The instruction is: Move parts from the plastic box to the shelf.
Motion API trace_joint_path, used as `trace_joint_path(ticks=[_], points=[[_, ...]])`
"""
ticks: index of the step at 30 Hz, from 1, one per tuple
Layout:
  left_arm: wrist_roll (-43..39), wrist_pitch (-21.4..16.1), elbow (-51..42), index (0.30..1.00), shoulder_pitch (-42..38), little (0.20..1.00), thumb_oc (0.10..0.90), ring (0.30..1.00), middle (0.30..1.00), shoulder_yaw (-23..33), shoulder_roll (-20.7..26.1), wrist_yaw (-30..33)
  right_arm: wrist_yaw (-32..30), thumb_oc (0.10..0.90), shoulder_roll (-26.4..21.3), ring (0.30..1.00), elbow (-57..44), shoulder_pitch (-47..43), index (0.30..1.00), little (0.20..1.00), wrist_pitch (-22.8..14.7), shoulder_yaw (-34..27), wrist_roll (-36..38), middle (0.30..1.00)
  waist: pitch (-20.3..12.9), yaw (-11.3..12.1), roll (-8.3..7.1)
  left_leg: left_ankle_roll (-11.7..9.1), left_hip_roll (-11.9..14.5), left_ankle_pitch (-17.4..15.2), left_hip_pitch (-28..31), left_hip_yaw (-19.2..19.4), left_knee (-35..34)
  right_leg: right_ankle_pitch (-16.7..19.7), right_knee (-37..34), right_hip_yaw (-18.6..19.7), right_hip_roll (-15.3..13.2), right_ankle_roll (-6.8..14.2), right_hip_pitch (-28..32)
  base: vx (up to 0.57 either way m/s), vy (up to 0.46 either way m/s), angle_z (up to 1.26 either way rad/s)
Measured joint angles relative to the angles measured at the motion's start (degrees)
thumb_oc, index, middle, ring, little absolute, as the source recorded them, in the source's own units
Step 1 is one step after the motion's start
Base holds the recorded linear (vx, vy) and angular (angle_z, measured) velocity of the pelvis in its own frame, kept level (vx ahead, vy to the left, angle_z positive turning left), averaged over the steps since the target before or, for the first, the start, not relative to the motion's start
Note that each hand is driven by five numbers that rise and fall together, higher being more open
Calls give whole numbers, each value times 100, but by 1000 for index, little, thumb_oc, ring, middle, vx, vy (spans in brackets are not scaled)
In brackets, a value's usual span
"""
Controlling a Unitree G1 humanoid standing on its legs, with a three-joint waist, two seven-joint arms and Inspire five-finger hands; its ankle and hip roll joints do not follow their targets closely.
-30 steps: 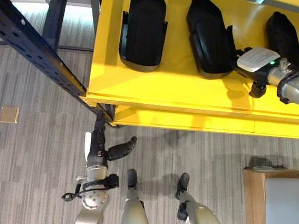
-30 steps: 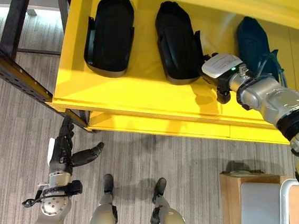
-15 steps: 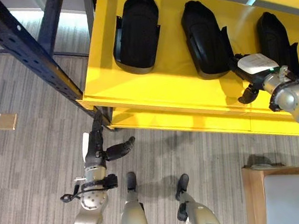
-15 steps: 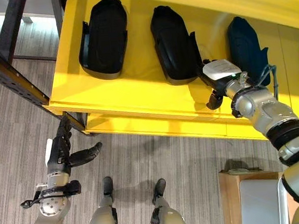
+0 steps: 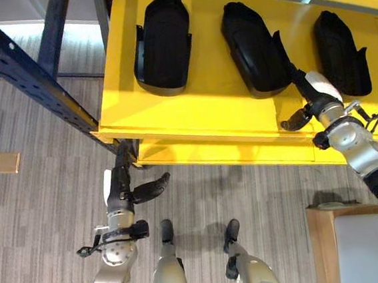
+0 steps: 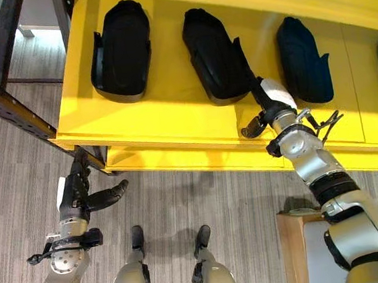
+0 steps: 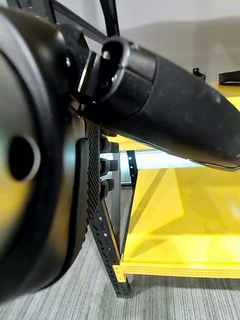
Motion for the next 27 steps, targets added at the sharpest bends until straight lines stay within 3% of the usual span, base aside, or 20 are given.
trace_joint_path(ticks=[12, 27], points=[[1, 18, 113, 1000, 1, 1000, 900, 1000, 1000, 5, -13, 111, -454, 900, 380, 1000, -33, 294, 1000, 1000, 24, -456, 400, 1000, -5, -32, 45, 0, 1, 1, 3, 12, 4, 10, 0, 19, 1, -4, -10, 0, 0, 0], [8, 22, 113, 1000, -14, 1000, 900, 1000, 1000, 7, -206, 259, -581, 900, 774, 1000, -401, 727, 1000, 1000, 67, -690, 522, 1000, -14, -157, 82, 1, 3, 20, -2, 15, 6, 30, -1, 32, 3, -25, -20, 0, 0, 0]])
